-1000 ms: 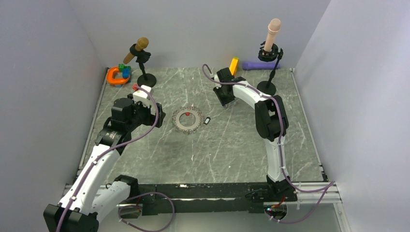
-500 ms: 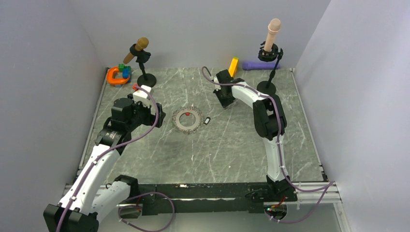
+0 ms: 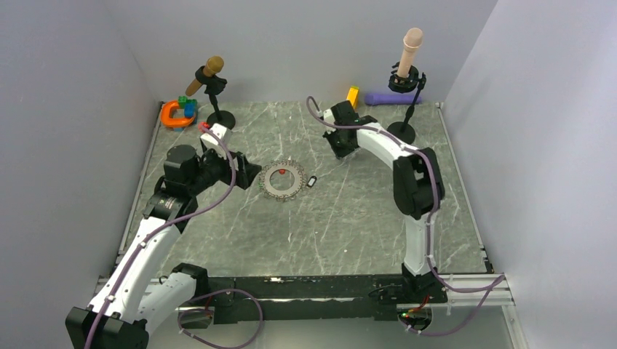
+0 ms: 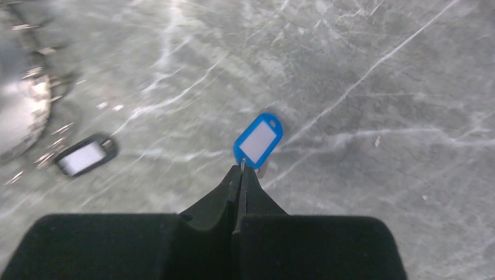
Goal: Put the keys on the keyring
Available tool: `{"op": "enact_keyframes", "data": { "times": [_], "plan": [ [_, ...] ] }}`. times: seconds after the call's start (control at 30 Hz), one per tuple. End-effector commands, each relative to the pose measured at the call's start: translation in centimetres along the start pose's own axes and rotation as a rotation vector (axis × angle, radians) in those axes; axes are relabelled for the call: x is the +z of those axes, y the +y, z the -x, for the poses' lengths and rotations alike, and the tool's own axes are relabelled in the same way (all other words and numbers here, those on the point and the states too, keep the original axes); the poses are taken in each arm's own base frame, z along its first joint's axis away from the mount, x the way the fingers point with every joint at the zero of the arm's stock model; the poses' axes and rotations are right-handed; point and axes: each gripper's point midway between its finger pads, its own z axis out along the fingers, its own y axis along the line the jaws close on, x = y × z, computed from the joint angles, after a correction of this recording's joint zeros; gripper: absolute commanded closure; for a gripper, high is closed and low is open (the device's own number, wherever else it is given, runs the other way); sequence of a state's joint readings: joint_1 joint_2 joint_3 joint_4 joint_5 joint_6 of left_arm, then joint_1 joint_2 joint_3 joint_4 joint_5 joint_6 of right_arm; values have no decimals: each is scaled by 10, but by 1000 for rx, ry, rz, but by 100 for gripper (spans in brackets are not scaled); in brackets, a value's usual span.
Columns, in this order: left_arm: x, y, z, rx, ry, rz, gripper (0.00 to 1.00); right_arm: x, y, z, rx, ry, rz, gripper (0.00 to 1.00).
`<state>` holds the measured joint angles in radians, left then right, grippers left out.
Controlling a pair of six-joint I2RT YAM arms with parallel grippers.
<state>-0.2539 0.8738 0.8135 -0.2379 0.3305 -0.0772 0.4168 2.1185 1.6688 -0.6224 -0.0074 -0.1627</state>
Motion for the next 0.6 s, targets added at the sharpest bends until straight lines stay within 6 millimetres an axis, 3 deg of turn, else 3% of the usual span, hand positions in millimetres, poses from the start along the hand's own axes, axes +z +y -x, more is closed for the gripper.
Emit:
{"op": "enact_keyframes", "data": {
  "times": [0.0,0.13,0.23,0.37,0.47,0.57],
  "plan": [
    [-10,-53,74,-36,-243,-272,2,-82,13,42,-120,-220,94,100],
    [3,-73,66,-54,-175,-359,1,-113,45,25,-309,-261,272,100],
    [9,-100,40,16,-115,-447,1,-134,65,4,-457,-279,398,100],
    [-2,-143,5,167,-137,-588,1,-166,91,-35,-709,-319,554,100],
    [-12,-164,-16,238,-192,-658,1,-182,101,-70,-938,-354,620,100],
    [-16,-174,-29,288,-202,-676,3,-184,95,-94,-1071,-344,581,100]
  ]
}}
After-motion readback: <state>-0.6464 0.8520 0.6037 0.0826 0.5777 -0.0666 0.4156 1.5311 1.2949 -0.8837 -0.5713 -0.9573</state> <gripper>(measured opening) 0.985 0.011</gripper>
